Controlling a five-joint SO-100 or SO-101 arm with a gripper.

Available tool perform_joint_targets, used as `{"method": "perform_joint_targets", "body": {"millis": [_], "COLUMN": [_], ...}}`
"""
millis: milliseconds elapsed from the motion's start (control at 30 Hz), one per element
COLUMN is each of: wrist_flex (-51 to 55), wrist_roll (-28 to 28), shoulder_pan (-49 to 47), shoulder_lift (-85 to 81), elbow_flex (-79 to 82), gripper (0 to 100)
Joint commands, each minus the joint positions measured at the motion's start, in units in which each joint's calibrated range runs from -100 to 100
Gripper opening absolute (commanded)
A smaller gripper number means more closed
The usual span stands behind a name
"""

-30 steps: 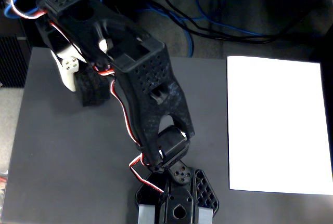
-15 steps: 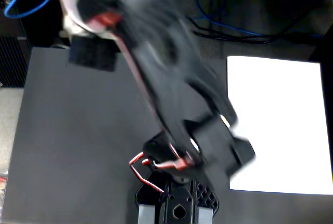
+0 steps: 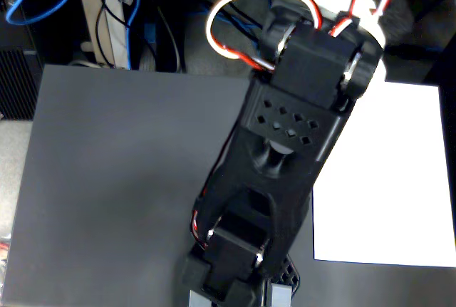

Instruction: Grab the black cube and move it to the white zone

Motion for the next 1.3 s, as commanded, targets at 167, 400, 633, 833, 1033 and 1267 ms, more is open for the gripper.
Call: {"method": "perform_joint_targets", "body": {"millis": [167, 400, 633, 833, 1033, 1267], "wrist_flex": [0.51, -11.58, -11.92, -11.32, -11.84, -11.24], "wrist_roll": [7.06, 8.79, 14.08, 15.44, 15.44, 15.60], "shoulder_pan": [24.75, 27.03, 20.55, 20.99, 21.14, 26.07], "shoulder_lift": [3.07, 42.30, 67.33, 67.58, 67.50, 67.50], "elbow_flex": [-0.40, -1.31, -0.67, -1.03, -1.49, -8.11], "gripper": [1, 1, 2, 2, 2, 39]}}
